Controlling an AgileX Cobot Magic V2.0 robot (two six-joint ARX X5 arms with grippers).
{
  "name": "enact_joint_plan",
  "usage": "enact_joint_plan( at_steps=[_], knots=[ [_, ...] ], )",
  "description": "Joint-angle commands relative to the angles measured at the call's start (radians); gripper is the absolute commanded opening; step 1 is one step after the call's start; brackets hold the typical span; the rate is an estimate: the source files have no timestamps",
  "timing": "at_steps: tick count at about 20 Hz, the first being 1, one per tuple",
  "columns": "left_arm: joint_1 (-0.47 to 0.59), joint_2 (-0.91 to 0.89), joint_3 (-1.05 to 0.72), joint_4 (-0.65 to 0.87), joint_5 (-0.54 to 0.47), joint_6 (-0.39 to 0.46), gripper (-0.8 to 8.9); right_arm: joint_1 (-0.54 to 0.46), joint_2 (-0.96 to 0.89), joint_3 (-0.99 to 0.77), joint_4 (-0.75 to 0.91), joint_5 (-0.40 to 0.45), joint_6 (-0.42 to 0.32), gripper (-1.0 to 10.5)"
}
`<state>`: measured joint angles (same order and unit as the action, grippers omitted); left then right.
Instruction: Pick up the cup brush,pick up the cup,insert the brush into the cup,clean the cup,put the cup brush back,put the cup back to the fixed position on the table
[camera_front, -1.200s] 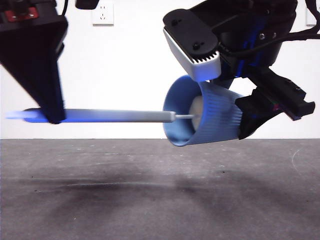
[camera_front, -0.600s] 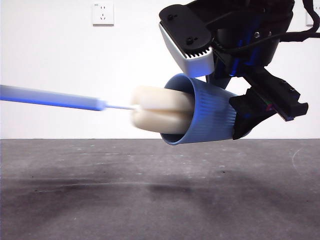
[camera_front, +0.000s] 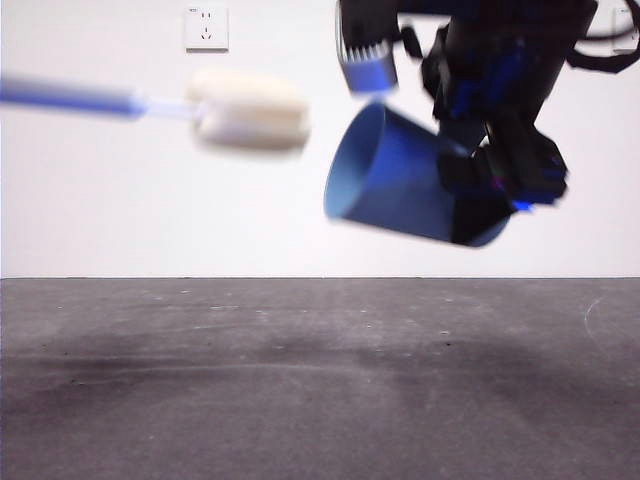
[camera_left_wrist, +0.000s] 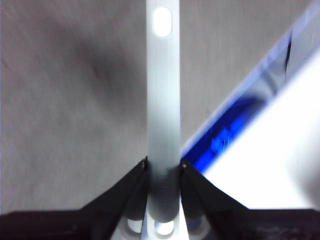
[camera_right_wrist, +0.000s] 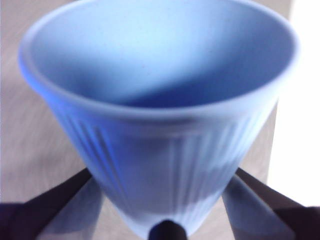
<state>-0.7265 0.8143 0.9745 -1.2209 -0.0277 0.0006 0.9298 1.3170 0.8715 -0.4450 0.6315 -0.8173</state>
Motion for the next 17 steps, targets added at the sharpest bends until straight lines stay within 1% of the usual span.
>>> enact_joint_plan(
  at_steps=[1, 2, 3, 4, 6, 8, 10, 11, 13, 15, 17],
  knots=[
    [0.003, 0.010, -0.002, 0.116, -0.034, -0.151, -0.09, -0.008, -0.059, 0.004, 0.013, -0.001, 0.287, -0.2],
    [0.003, 0.020, -0.003, 0.176, -0.053, -0.199, -0.09, -0.011, -0.098, 0.004, 0.018, -0.005, 0.381, -0.2],
    [0.006, 0.031, -0.008, 0.224, -0.066, -0.229, -0.09, -0.013, -0.136, 0.004, 0.021, -0.011, 0.459, -0.2],
    [0.014, 0.044, -0.013, 0.274, -0.085, -0.246, -0.09, -0.014, -0.184, 0.004, 0.025, -0.038, 0.541, -0.2],
    [0.047, 0.074, -0.026, 0.345, -0.101, -0.277, -0.09, -0.014, -0.277, 0.004, 0.034, -0.068, 0.658, -0.2],
    [0.082, 0.100, -0.065, 0.449, -0.071, -0.325, -0.09, -0.014, -0.362, 0.004, 0.050, -0.081, 0.711, -0.2],
    [0.112, 0.129, -0.109, 0.575, 0.003, -0.383, -0.09, -0.014, -0.432, 0.004, 0.068, -0.087, 0.740, -0.2],
    [0.117, 0.146, -0.124, 0.622, 0.010, -0.403, -0.09, -0.014, -0.456, 0.004, 0.072, -0.104, 0.744, -0.2],
    [0.117, 0.203, -0.138, 0.672, 0.008, -0.428, -0.09, -0.014, -0.489, 0.004, 0.073, -0.137, 0.768, -0.2],
    [0.117, 0.276, -0.138, 0.706, 0.003, -0.457, -0.09, -0.014, -0.500, 0.004, 0.074, -0.136, 0.769, -0.2],
    [0.116, 0.354, -0.138, 0.752, 0.030, -0.492, -0.09, -0.014, -0.499, 0.004, 0.074, -0.136, 0.769, -0.2]
  ],
)
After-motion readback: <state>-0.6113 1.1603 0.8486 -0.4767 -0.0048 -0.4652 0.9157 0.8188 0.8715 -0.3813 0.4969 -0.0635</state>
